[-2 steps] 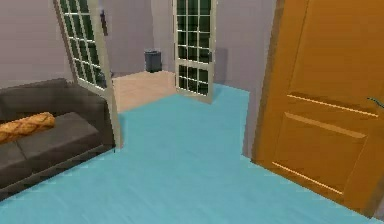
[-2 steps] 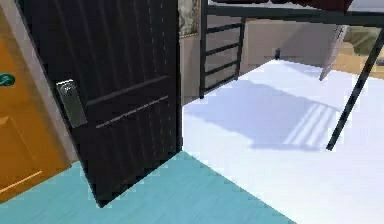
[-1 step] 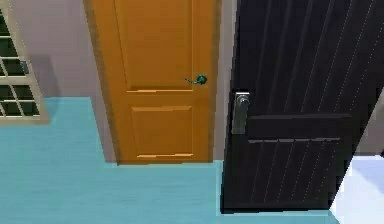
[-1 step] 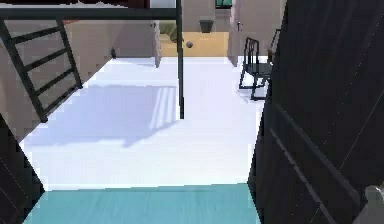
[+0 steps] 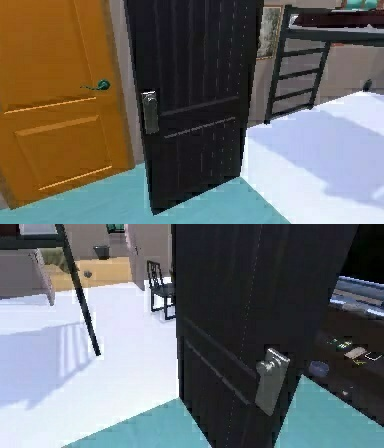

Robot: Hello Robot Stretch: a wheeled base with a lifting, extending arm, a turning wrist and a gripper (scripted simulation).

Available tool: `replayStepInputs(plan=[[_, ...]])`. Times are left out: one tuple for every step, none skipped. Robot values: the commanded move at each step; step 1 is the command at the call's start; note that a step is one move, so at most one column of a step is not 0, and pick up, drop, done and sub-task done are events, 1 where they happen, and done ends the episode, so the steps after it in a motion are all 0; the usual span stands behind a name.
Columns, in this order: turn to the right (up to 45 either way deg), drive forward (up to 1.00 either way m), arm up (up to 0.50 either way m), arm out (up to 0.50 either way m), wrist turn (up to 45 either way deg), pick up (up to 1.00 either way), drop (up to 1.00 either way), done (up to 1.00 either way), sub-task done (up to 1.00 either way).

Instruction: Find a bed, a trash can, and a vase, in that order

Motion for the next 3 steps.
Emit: replayStepInputs(plan=[[3.0,0.0,0.0,0.0,0.0,0.0,0.0,0.0,0.0],[0.0,0.3,0.0,0.0,0.0,0.0,0.0,0.0,0.0],[45.0,0.0,0.0,0.0,0.0,0.0,0.0,0.0,0.0]])
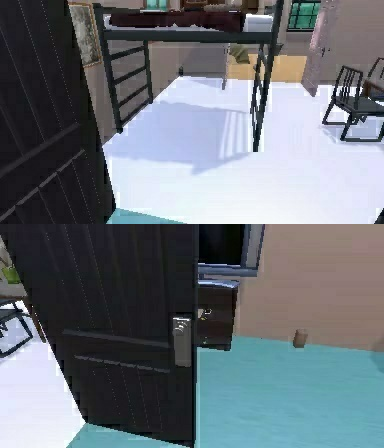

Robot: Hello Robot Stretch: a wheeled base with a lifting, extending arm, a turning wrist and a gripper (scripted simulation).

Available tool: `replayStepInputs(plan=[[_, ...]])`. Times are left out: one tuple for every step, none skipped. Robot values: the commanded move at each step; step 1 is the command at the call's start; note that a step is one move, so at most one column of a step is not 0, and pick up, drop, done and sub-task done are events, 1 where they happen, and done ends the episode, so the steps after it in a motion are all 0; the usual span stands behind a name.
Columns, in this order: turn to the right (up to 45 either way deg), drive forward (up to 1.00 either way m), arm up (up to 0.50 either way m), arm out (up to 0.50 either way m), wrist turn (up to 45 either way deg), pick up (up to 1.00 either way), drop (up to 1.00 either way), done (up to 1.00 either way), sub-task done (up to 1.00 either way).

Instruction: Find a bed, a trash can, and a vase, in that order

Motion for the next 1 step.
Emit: replayStepInputs(plan=[[9.0,0.0,0.0,0.0,0.0,0.0,0.0,0.0,0.0]])
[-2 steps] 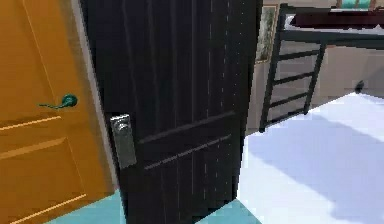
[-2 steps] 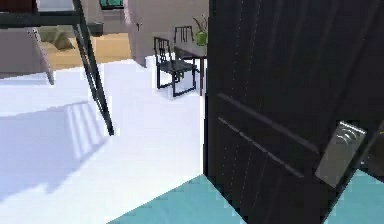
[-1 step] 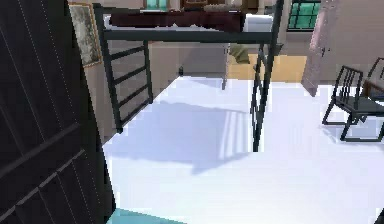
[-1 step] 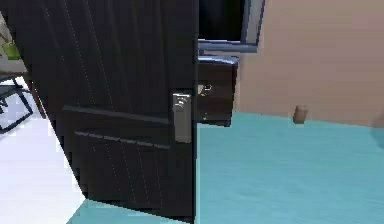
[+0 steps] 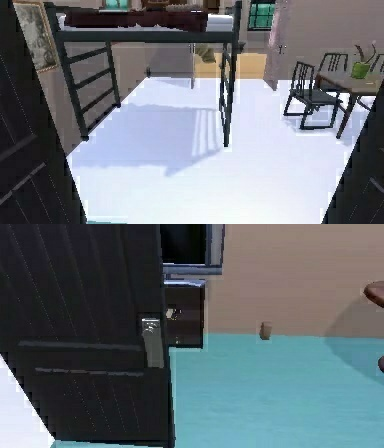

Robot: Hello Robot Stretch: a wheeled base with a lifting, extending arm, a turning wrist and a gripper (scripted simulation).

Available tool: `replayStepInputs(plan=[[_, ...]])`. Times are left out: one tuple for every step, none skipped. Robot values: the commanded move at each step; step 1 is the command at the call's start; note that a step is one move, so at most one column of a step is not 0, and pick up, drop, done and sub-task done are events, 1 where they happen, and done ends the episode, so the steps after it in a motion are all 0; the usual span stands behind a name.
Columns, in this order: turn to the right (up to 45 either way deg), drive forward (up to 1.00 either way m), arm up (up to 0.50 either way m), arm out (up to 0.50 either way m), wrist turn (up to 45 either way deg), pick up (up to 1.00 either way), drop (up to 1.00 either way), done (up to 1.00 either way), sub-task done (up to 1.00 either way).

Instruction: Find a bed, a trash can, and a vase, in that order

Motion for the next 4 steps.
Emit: replayStepInputs(plan=[[0.0,0.3,0.0,0.0,0.0,0.0,0.0,0.0,0.0],[24.0,0.0,0.0,0.0,0.0,0.0,0.0,0.0,0.0],[0.0,1.0,0.0,0.0,0.0,0.0,0.0,0.0,0.0],[6.0,0.0,0.0,0.0,0.0,0.0,0.0,0.0,0.0]])
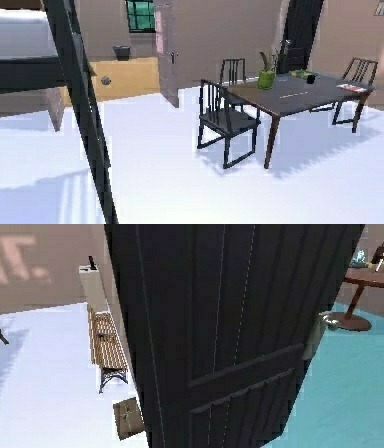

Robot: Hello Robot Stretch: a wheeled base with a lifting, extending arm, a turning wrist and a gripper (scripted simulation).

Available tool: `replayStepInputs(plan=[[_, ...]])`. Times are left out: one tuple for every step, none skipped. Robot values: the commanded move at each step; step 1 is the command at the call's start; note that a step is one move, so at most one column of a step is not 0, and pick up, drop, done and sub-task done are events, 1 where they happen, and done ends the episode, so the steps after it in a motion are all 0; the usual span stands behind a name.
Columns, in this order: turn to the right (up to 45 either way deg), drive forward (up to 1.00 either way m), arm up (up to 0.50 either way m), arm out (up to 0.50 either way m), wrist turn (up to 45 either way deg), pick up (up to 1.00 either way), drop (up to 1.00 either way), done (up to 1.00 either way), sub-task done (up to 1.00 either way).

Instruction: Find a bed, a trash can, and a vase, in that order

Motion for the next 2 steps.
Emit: replayStepInputs(plan=[[0.0,0.1,0.0,0.0,0.0,0.0,0.0,0.0,0.0],[-45.0,0.0,0.0,0.0,0.0,0.0,0.0,0.0,0.0]])
